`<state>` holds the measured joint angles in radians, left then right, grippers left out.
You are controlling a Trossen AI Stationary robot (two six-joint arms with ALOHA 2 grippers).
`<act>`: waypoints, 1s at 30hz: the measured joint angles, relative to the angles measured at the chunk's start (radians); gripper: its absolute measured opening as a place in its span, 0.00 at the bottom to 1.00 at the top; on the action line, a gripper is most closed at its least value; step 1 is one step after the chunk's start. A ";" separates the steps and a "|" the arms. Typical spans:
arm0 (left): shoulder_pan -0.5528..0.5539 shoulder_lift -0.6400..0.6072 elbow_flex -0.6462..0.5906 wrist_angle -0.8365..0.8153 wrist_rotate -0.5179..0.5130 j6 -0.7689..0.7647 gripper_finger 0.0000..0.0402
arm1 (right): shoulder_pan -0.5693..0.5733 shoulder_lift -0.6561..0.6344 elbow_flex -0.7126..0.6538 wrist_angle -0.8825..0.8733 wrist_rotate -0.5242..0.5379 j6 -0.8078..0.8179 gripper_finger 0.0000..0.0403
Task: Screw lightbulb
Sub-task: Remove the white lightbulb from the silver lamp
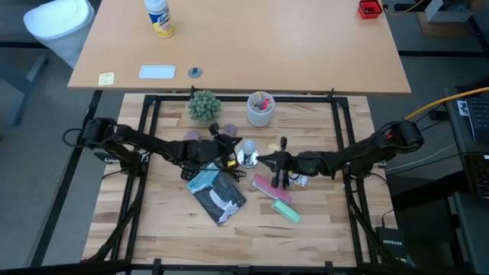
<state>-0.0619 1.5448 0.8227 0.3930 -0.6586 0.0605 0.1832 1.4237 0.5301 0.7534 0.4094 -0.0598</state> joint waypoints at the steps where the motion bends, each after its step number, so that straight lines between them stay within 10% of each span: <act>1: 0.012 0.000 0.000 -0.006 0.000 -0.007 0.00 | 0.004 0.008 0.000 -0.004 -0.002 0.001 0.05; 30: -0.021 0.043 0.000 -0.117 0.158 -0.139 0.00 | -0.109 0.145 0.000 -0.014 0.117 0.139 0.05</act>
<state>-0.0832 1.5875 0.8223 0.2764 -0.5003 -0.0788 0.0741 1.5688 0.5301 0.7392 0.5262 0.0789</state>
